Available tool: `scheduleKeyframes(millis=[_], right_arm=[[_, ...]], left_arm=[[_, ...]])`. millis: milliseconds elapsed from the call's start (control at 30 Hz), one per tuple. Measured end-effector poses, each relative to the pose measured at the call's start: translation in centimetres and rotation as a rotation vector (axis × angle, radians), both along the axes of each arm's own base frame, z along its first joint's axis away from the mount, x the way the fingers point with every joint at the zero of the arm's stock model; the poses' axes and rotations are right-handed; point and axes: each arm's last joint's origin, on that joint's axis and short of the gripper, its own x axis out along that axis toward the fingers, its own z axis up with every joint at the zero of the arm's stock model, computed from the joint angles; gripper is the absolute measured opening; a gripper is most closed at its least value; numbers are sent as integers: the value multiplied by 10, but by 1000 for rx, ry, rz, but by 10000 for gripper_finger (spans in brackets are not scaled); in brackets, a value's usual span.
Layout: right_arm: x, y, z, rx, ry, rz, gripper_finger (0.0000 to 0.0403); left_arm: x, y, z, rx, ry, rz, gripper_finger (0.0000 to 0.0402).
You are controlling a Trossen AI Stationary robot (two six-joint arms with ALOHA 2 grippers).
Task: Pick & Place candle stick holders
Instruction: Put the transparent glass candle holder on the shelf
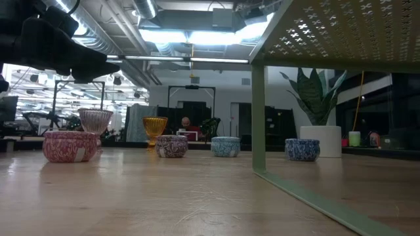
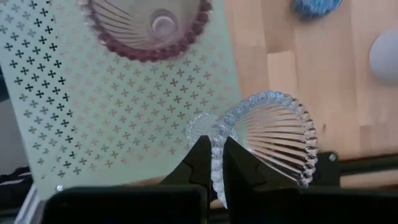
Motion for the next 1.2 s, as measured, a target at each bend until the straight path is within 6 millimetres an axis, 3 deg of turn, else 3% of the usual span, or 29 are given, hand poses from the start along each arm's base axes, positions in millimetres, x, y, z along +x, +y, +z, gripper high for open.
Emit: scheduleKeyframes(millis=[267,600,900,1200], right_arm=[[7,23,5,-58,-53,63,17],[11,43,-7,-137,-34,121,18],[6,49,-11,-88,55,123,88],[4,54,-11,-15,86,112,93]], left_arm=[[0,0,0,0,0,0,334],[0,0,0,0,0,0,334],[0,0,0,0,0,0,334],[0,0,0,0,0,0,334]])
